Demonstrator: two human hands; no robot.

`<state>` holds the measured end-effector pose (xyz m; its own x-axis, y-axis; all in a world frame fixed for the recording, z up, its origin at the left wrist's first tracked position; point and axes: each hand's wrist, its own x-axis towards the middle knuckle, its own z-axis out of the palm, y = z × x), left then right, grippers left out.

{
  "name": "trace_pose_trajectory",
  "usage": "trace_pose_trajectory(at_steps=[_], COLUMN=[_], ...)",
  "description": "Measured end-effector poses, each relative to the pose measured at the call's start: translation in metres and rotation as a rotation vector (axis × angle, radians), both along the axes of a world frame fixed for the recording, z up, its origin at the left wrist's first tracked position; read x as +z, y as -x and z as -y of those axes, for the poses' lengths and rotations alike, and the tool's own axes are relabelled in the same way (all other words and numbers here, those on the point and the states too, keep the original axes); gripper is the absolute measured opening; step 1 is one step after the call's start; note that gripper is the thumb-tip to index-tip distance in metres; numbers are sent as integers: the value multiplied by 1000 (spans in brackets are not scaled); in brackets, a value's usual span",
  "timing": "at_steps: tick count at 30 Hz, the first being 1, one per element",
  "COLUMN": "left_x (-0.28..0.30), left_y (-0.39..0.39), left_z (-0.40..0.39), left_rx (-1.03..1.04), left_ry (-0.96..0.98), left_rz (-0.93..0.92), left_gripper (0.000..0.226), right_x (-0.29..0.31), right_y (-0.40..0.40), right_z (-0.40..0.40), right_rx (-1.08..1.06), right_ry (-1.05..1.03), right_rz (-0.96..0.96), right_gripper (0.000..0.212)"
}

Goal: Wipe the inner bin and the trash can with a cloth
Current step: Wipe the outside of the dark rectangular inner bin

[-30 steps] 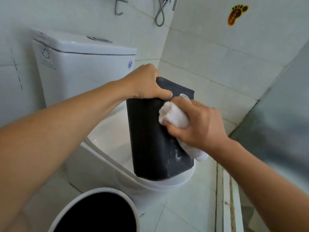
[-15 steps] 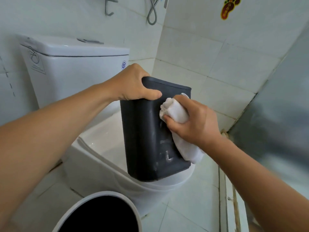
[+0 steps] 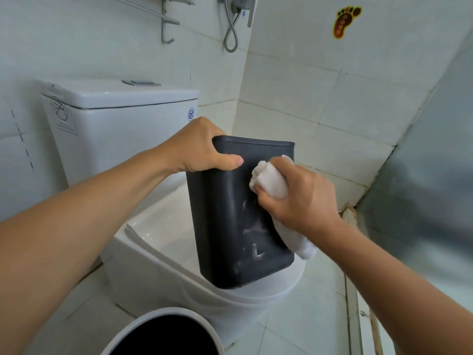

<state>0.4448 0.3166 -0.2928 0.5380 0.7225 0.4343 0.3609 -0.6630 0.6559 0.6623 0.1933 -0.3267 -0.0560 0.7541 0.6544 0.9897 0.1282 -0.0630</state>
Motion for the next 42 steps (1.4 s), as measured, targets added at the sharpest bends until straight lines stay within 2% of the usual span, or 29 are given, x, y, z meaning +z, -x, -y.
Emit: trace_pose_trajectory(at_steps=[3,5,7,10,12,17,19,20,24,27,32,34,36,39,42], left_x=[1,2,2,1,2,13,22,25,29,29,29,28,27,27,26], left_y=[0,0,1,2,3,14,11,9,0,0,2,1,1,2,1], left_z=[1,1,2,0,-1,-1,4,8,18,20,20,19,19,17,17], left_rx=[-6,-8,1,8,11,43,49,49,25,-24,-106,-113,-125,-139,-148], left_ry=[13,19,20,20,25,17,-31,-43,-48,-16,9,-5,-6,17,11], left_rz=[-13,-20,-3,11,-11,-177,-270,-305,-371,-368,-349,-333,-314,-299,-296], left_gripper=[53,53,55,50,54,50,35,29,34,39,42,40,39,43,42], right_x=[-25,-29,-17,7,13,-1,-6,-8,-22,-34,-44,-42,-34,-21,-10], right_y=[15,14,9,-1,-2,4,5,8,21,29,25,18,10,-4,-6], right_z=[23,25,12,-11,-18,-20,-19,-18,-7,3,13,16,18,13,6], right_rx=[189,210,105,-102,-140,-121,-107,-96,-58,-34,43,88,103,17,-103], right_ry=[47,66,32,56,59,68,39,25,-53,-93,-62,-33,-15,-115,-207], right_rz=[239,260,191,-25,-118,-285,-321,-323,-284,-198,-181,-260,-422,-666,-632], right_gripper=[46,44,42,43,42,43,44,45,48,54,69,67,63,60,65])
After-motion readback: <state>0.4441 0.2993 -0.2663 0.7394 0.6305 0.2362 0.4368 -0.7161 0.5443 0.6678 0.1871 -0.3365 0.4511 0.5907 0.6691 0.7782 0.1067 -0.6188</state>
